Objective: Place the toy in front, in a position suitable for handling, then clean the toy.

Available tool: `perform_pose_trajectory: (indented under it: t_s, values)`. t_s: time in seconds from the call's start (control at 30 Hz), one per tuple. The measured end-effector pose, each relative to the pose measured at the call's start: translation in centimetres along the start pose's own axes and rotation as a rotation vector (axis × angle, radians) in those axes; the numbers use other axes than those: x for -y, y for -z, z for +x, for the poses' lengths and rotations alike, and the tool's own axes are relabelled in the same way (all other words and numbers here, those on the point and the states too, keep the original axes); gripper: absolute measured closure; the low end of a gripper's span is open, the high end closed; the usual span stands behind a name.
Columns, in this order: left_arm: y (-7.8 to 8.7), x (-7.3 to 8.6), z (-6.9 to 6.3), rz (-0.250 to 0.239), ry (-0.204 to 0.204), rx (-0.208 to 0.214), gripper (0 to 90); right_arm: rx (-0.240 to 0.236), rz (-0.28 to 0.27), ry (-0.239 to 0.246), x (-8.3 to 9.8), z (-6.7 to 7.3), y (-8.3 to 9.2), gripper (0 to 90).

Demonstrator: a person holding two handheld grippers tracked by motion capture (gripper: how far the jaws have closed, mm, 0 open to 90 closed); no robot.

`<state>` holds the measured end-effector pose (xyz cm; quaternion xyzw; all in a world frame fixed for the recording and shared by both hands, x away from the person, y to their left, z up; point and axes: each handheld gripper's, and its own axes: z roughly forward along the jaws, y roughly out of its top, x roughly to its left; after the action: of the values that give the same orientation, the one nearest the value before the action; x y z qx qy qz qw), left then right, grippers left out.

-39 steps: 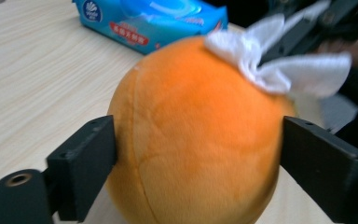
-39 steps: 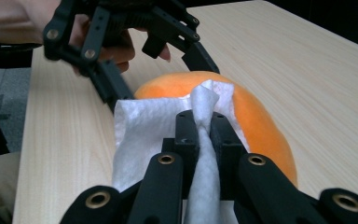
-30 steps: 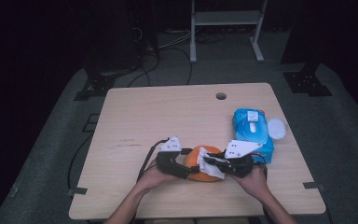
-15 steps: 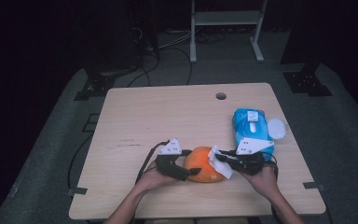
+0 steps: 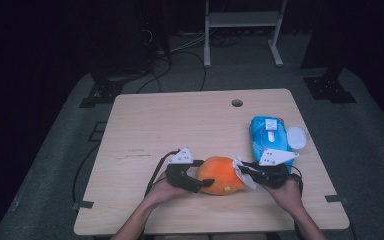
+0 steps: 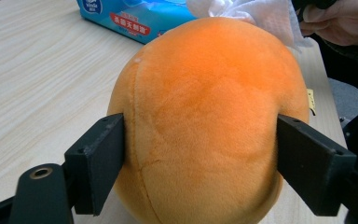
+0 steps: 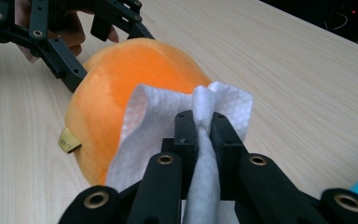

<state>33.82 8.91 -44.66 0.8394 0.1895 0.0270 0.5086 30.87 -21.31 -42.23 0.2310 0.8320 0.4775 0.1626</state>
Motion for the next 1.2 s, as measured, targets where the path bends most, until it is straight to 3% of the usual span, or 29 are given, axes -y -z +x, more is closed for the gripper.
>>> perform_pose_trajectory:
  t_s: [0.13,0.4,0.53,0.63,0.83,0.87,1.0,1.13,1.2]
  values:
    - [0.0,0.1,0.1,-0.001,0.006,0.003,18.8,0.027,0.013,0.046,-0.6,0.5,-0.2,82.1]
    - [-0.3,-0.2,-0.2,-0.005,-0.005,-0.003,18.7,-0.024,-0.057,0.027,-1.7,0.7,0.2,82.1]
    - [-0.5,-0.3,-0.2,-0.002,-0.007,-0.008,18.7,-0.066,-0.063,0.079,-2.9,2.3,-1.1,81.9]
    - [-0.3,0.0,0.0,0.0,0.008,-0.006,18.7,-0.063,-0.046,0.108,-3.3,2.7,-1.8,81.9]
    - [-0.2,0.1,0.4,-0.001,0.034,0.002,18.9,-0.055,-0.053,0.058,-2.1,1.1,-1.4,81.6]
    - [-0.2,0.1,0.4,-0.001,0.034,0.003,18.9,-0.052,-0.05,0.031,-1.4,0.7,-0.9,81.6]
    - [-0.2,0.2,0.5,-0.001,0.041,0.0,18.9,-0.023,-0.029,0.004,-0.2,0.2,0.4,81.6]
    - [-0.1,0.3,0.6,0.002,0.05,-0.002,18.9,-0.033,-0.018,-0.03,0.7,0.4,1.1,81.6]
    - [-0.1,0.3,0.7,0.002,0.058,-0.005,18.9,-0.042,-0.027,-0.02,0.7,0.9,1.2,81.7]
